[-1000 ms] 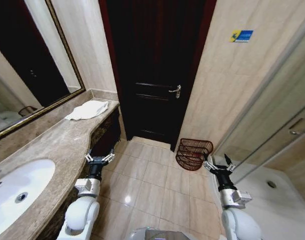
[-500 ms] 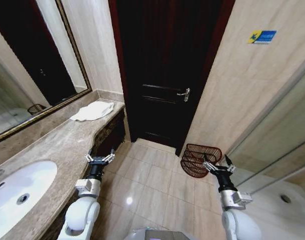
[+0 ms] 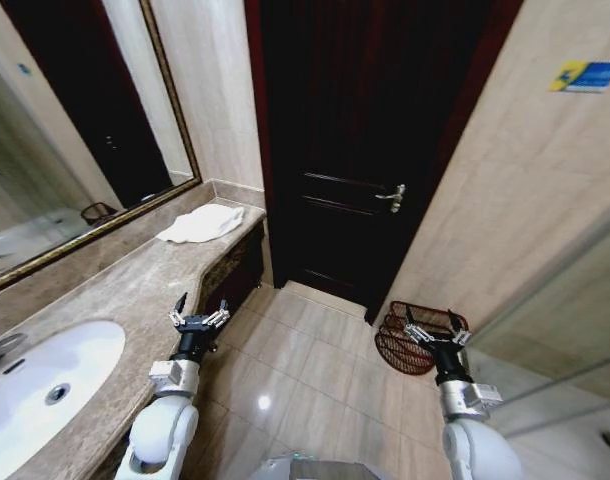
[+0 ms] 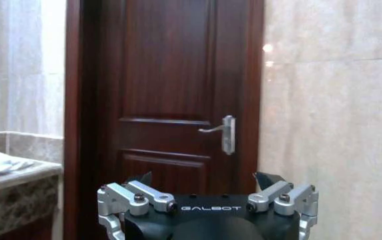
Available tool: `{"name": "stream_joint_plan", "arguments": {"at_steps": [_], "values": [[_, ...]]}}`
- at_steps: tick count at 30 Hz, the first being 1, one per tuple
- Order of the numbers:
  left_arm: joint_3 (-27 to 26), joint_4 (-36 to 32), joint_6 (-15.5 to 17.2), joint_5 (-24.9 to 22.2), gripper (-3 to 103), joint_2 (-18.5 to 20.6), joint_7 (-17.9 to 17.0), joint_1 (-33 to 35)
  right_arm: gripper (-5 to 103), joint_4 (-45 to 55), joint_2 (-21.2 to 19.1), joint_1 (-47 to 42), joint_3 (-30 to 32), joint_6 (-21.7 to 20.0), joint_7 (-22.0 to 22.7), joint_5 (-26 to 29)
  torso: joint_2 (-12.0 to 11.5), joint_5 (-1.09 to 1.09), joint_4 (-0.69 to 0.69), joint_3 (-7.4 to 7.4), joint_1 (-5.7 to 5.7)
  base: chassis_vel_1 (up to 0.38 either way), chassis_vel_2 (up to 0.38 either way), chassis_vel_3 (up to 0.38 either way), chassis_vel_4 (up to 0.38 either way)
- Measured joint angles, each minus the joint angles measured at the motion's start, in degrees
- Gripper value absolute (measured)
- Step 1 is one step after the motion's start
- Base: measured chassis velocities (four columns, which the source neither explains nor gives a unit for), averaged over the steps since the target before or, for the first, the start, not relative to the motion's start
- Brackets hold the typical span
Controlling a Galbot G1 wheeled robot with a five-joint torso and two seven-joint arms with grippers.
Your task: Discard the used towel into the hamper.
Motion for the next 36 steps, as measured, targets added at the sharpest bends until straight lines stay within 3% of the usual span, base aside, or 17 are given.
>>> {"name": "stream_joint_plan", "arguments": {"at_steps": [36], "values": [[0.2,2.3,-1.3,-0.8,100,0.7,0.2,-1.4,100,-1.2,0.0,1.0,-0.7,-0.3,-0.1,-1.6,0.0,0.0,0.0,0.0,0.0,-0.047,0.128,0.129,-0.049]]}}
